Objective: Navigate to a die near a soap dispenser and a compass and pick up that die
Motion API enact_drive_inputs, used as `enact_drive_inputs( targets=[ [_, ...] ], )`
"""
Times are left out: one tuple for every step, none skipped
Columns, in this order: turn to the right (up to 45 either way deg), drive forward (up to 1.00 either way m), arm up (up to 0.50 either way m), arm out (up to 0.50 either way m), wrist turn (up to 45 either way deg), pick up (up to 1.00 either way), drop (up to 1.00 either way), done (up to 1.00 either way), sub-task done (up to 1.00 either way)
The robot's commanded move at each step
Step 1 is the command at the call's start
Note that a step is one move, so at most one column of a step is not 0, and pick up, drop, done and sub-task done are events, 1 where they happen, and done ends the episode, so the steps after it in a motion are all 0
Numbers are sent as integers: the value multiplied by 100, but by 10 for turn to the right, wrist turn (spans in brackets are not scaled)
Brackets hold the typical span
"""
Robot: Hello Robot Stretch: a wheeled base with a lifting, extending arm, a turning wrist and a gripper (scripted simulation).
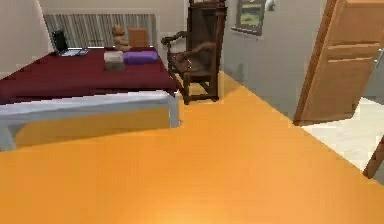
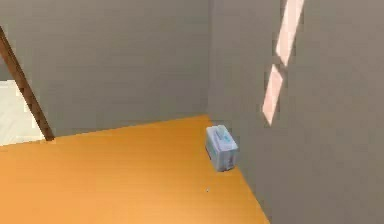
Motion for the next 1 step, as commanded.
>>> enact_drive_inputs(
  targets=[
    [360,0,0,0,0,0,0,0,0]
  ],
)
